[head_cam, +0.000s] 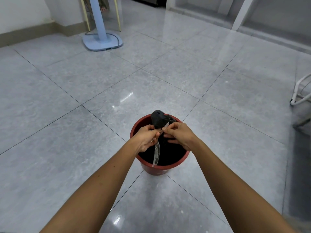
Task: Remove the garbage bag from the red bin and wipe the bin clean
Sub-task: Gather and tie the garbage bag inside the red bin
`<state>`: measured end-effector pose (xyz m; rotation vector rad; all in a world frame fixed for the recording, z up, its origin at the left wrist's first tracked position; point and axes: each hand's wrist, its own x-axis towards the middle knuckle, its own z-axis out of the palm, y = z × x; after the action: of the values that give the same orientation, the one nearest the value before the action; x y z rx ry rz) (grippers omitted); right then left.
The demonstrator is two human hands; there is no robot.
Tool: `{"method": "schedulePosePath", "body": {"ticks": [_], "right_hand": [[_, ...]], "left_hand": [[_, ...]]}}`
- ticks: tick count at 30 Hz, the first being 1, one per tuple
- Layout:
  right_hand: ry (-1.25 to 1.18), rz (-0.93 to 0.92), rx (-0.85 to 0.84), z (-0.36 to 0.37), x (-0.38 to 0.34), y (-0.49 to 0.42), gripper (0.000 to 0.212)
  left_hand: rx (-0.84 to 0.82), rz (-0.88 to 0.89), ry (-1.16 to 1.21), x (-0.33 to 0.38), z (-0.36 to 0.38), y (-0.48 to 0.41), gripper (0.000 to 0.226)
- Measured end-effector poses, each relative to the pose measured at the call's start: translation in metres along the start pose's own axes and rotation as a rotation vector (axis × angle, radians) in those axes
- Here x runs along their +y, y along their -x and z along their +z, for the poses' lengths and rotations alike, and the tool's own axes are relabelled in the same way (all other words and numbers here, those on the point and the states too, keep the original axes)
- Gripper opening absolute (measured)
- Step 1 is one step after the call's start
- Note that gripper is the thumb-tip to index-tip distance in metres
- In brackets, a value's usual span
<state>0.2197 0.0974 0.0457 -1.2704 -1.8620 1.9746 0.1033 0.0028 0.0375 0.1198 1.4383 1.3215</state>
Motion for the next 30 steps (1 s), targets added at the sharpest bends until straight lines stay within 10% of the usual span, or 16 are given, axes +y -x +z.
{"method": "schedulePosePath", "body": {"ticks": [10,19,30], "right_hand": [[0.419,-0.112,-0.15,0.001,0.01,0.01,0.006],[0.209,-0.055,-0.027,-0.035,-0.004,0.009,0.025],[0.285,0.062,0.282,-0.049,-0.003,0.002,0.019]], "left_hand": [[0.036,-0.031,0.028,-0.003,-0.001,-0.003,0.003],[-0.04,0.48,-0.698,-0.009,-0.022,0.002,0.013],[-0.193,0.354,-1.115,-0.03,-0.02,-0.005,0.016]]}}
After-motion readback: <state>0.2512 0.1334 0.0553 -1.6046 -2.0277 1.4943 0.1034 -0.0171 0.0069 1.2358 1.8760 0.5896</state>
